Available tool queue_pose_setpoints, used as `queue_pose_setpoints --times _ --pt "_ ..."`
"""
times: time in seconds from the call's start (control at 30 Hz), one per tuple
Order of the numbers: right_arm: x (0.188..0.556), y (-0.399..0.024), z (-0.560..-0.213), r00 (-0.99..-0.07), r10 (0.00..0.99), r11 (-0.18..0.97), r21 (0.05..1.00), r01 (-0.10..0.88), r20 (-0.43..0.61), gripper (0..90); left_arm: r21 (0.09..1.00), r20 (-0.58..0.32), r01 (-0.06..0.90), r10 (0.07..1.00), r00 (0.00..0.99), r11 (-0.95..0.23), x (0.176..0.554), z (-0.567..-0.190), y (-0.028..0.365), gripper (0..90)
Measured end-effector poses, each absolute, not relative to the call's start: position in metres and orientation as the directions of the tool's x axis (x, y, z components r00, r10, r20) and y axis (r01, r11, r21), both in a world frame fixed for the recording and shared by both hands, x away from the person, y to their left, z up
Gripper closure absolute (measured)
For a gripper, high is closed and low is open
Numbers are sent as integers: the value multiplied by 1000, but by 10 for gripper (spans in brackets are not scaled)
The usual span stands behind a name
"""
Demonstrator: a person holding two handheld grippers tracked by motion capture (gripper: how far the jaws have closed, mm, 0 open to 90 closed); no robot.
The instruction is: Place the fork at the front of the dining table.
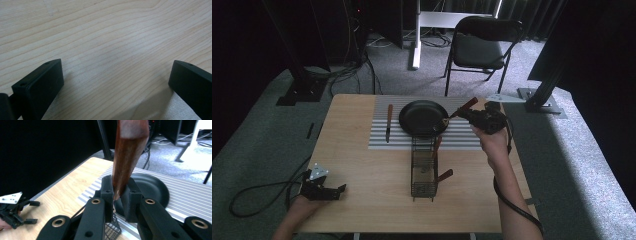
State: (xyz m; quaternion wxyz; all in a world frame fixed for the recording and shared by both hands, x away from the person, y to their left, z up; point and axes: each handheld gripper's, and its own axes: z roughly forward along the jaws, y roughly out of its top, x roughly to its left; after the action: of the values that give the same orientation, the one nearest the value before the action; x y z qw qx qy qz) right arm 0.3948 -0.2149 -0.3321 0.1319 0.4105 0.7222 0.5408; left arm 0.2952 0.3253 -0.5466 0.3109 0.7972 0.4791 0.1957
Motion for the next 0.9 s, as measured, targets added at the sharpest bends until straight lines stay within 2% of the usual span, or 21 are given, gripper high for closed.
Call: queue_pose_setpoints --times 0.27,0.9 --pt "397 -234 -340 -584 773 69 882 466 248 806 683 14 642 886 464 -348 295 -547 325 0" --pt "413 -266 -390 -441 868 61 830 554 230 806 682 13 643 885 465 -348 295 -547 325 0"
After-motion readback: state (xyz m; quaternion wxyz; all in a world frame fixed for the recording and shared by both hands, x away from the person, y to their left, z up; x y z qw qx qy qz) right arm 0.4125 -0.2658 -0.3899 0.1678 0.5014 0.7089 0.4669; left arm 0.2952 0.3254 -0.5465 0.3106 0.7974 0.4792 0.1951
